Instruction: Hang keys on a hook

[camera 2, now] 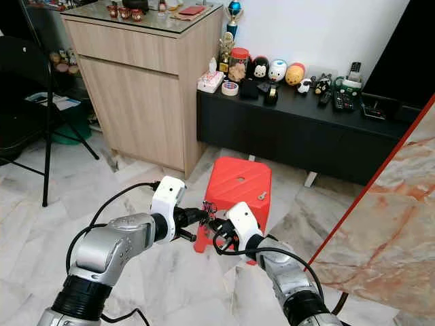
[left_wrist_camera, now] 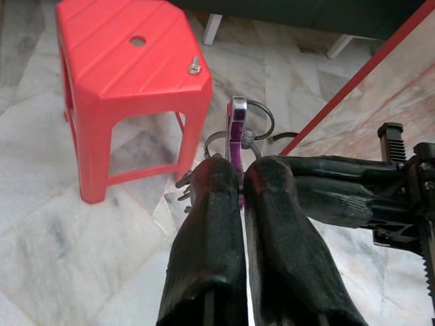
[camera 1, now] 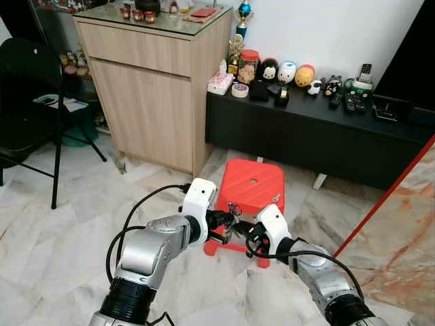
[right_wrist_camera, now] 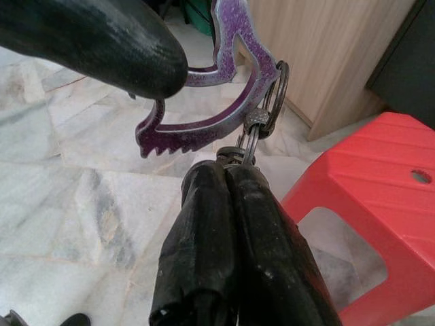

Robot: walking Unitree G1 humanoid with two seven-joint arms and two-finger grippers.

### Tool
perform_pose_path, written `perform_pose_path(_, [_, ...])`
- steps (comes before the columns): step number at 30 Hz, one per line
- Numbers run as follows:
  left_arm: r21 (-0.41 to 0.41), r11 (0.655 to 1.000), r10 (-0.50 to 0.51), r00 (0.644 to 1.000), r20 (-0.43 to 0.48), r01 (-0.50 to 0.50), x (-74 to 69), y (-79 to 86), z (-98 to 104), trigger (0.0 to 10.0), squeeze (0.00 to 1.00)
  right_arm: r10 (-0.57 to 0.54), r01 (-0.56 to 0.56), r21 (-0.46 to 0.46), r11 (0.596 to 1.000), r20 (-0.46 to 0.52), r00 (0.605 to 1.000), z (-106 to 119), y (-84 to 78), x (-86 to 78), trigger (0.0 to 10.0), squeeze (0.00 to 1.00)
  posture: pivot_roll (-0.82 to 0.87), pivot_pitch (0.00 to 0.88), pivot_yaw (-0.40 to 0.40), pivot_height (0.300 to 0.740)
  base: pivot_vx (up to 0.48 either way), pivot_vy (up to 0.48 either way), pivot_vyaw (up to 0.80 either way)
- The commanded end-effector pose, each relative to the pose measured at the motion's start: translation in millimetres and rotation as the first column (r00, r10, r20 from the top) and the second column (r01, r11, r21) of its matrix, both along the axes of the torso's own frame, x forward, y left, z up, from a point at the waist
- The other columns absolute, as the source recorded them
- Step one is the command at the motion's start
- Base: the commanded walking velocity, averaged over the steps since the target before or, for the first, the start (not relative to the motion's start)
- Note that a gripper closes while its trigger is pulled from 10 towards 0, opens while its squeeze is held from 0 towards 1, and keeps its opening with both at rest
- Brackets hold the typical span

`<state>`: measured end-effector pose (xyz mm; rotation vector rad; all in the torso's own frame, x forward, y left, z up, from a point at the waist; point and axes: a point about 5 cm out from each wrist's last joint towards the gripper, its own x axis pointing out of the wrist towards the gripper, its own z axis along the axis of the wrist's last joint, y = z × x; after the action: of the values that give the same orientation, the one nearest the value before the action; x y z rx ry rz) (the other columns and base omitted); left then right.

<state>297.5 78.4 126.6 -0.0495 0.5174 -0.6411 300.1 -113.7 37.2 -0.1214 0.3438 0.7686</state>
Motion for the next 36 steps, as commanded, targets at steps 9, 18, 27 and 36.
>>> perform_pose_path(9, [-0.025,0.998,-0.053,0.997,0.050,0.055,-0.7,-9.0,13.4,10.0,0.00,-0.007,0.007,0.001,1.000,0.026,1.000,4.9,-0.5,5.8,0.0,0.00,0.09,0.000,-0.095,0.740,0.000,0.000,0.00])
perform_pose_path(18, [-0.027,0.998,-0.062,0.997,0.051,0.063,-1.8,-10.0,13.4,10.0,0.00,-0.011,0.011,0.003,1.000,0.035,0.999,5.9,-0.9,6.9,0.0,0.00,0.09,0.000,-0.095,0.740,0.000,0.000,0.00])
perform_pose_path(27, [-0.021,0.998,-0.059,0.998,0.037,0.060,-2.6,-9.1,9.6,10.0,0.00,-0.018,0.019,-0.031,0.999,0.026,1.000,3.3,-5.0,6.9,10.0,0.00,0.09,0.000,-0.095,0.740,0.000,0.000,0.00])
perform_pose_path(36, [0.031,0.998,-0.060,0.998,0.020,0.059,-2.7,-6.6,2.8,10.0,0.00,0.043,-0.039,-0.065,0.997,0.048,0.998,7.5,-9.3,6.8,10.0,0.00,0.09,0.000,-0.094,0.740,0.000,0.000,0.00])
